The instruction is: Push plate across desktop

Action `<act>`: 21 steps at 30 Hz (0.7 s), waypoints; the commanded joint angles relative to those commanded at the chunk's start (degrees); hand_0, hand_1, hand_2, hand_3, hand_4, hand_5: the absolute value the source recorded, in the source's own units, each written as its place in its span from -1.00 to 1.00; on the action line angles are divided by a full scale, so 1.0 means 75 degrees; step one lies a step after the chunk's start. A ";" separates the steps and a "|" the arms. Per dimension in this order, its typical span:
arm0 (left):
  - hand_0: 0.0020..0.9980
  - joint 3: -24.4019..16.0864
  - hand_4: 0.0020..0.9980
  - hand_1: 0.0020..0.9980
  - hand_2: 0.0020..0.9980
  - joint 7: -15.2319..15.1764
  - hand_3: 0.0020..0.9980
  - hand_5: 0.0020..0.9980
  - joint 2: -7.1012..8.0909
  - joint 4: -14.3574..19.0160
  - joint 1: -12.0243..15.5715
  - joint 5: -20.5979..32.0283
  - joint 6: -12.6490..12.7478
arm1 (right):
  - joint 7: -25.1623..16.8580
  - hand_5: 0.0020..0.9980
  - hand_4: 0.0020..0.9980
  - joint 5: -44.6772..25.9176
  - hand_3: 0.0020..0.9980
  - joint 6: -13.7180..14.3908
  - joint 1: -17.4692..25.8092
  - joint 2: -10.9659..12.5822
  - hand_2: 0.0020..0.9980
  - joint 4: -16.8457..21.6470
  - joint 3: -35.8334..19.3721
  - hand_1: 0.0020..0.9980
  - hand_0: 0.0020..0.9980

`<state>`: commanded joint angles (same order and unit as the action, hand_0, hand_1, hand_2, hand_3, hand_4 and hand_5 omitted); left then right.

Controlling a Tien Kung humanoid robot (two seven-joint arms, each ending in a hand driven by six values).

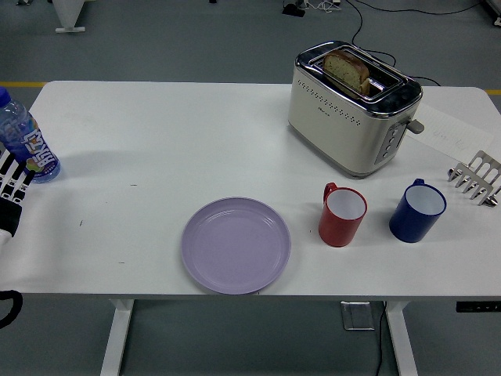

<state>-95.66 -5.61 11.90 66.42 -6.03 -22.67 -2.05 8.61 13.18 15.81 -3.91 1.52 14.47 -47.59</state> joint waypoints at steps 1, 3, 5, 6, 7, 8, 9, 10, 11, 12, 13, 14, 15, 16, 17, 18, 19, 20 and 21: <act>0.60 -0.0001 0.11 0.61 0.58 0.0000 0.57 1.00 -0.0001 -0.0001 0.0000 -0.0005 0.0004 | 0.0001 0.08 -0.27 -0.0003 0.19 0.0001 -0.0001 -0.0002 0.21 0.0000 -0.0001 0.05 0.18; 0.60 -0.0004 0.11 0.61 0.58 0.0001 0.57 1.00 0.0001 -0.0003 0.0003 -0.0011 0.0008 | 0.0002 0.08 -0.27 -0.0010 0.19 0.0005 -0.0001 -0.0005 0.21 0.0001 -0.0002 0.05 0.18; 0.60 -0.0009 0.11 0.61 0.58 0.0002 0.57 1.00 0.0004 -0.0004 0.0012 -0.0014 0.0009 | 0.0001 0.08 -0.27 -0.0013 0.19 0.0005 0.0001 -0.0006 0.22 0.0001 0.0000 0.05 0.18; 0.60 -0.0011 0.11 0.61 0.58 0.0003 0.57 1.00 0.0007 -0.0006 0.0017 -0.0017 0.0010 | -0.0003 0.08 -0.27 -0.0021 0.19 0.0007 0.0003 -0.0006 0.22 0.0000 0.0003 0.05 0.18; 0.60 -0.0013 0.11 0.61 0.58 0.0003 0.57 1.00 0.0008 -0.0007 0.0020 -0.0019 0.0010 | -0.0006 0.08 -0.27 -0.0025 0.19 0.0008 0.0004 -0.0006 0.22 0.0000 0.0004 0.05 0.18; 0.60 -0.0012 0.11 0.61 0.58 0.0002 0.57 1.00 0.0009 -0.0007 0.0020 -0.0019 0.0011 | -0.0007 0.08 -0.27 -0.0026 0.19 0.0008 0.0005 -0.0006 0.22 0.0000 0.0004 0.05 0.18; 0.60 -0.0009 0.11 0.61 0.58 0.0001 0.57 1.00 0.0010 -0.0006 0.0017 -0.0020 0.0013 | -0.0008 0.08 -0.27 -0.0024 0.19 0.0009 0.0007 -0.0007 0.22 -0.0001 0.0003 0.05 0.18; 0.60 -0.0003 0.12 0.61 0.58 0.0000 0.57 1.00 0.0012 -0.0006 0.0013 -0.0020 0.0014 | -0.0010 0.08 -0.27 -0.0022 0.19 0.0009 0.0010 -0.0008 0.22 -0.0001 0.0002 0.05 0.18; 0.60 0.0006 0.12 0.61 0.58 -0.0001 0.57 1.00 0.0014 -0.0006 0.0008 -0.0019 0.0015 | -0.0011 0.08 -0.27 -0.0019 0.19 0.0008 0.0013 -0.0007 0.21 -0.0002 0.0000 0.05 0.18; 0.60 0.0018 0.12 0.61 0.58 -0.0001 0.57 1.00 0.0017 -0.0006 0.0003 -0.0020 0.0015 | -0.0011 0.08 -0.27 -0.0020 0.19 0.0010 0.0015 -0.0009 0.21 -0.0002 -0.0001 0.05 0.18; 0.60 0.0032 0.12 0.61 0.58 -0.0001 0.57 1.00 0.0019 -0.0006 -0.0003 -0.0022 0.0014 | -0.0008 0.08 -0.27 -0.0017 0.19 0.0013 0.0017 -0.0011 0.21 -0.0001 -0.0005 0.05 0.18; 0.60 0.0039 0.12 0.61 0.58 -0.0001 0.57 1.00 0.0021 -0.0006 -0.0007 -0.0024 0.0014 | -0.0004 0.08 -0.27 -0.0014 0.19 0.0015 0.0019 -0.0014 0.21 0.0000 -0.0009 0.05 0.18; 0.60 0.0049 0.12 0.61 0.58 -0.0002 0.57 1.00 0.0023 -0.0005 -0.0010 -0.0026 0.0013 | 0.0004 0.08 -0.27 -0.0004 0.19 0.0019 0.0021 -0.0018 0.21 0.0003 -0.0018 0.05 0.18; 0.60 0.0052 0.11 0.61 0.58 -0.0005 0.57 1.00 0.0021 -0.0008 -0.0007 -0.0032 0.0017 | 0.0008 0.08 -0.27 0.0001 0.19 0.0022 0.0024 -0.0020 0.22 0.0004 -0.0021 0.05 0.18; 0.60 0.0052 0.11 0.61 0.58 -0.0007 0.57 1.00 0.0018 -0.0013 -0.0004 -0.0036 0.0021 | 0.0011 0.08 -0.27 0.0003 0.19 0.0024 0.0026 -0.0022 0.22 0.0005 -0.0023 0.05 0.18; 0.60 0.0052 0.11 0.61 0.58 -0.0009 0.57 1.00 0.0016 -0.0016 -0.0002 -0.0038 0.0024 | 0.0012 0.08 -0.27 0.0002 0.19 0.0026 0.0027 -0.0022 0.22 0.0006 -0.0023 0.05 0.18; 0.60 0.0053 0.11 0.61 0.58 -0.0013 0.57 1.00 0.0011 -0.0027 0.0004 -0.0044 0.0031 | 0.0012 0.08 -0.27 0.0003 0.19 0.0029 0.0031 -0.0024 0.22 0.0007 -0.0025 0.05 0.18; 0.60 0.0052 0.11 0.61 0.58 -0.0018 0.57 1.00 0.0008 -0.0036 0.0010 -0.0046 0.0039 | 0.0014 0.08 -0.27 0.0008 0.19 0.0031 0.0035 -0.0025 0.22 0.0008 -0.0028 0.05 0.18; 0.60 0.0052 0.11 0.61 0.58 -0.0019 0.57 1.00 0.0007 -0.0038 0.0012 -0.0047 0.0042 | 0.0015 0.08 -0.27 0.0009 0.19 0.0031 0.0036 -0.0025 0.22 0.0008 -0.0028 0.05 0.18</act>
<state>-95.27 -5.76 11.95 66.13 -5.94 -23.02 -1.74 8.72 13.25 16.04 -3.64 1.33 14.53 -47.80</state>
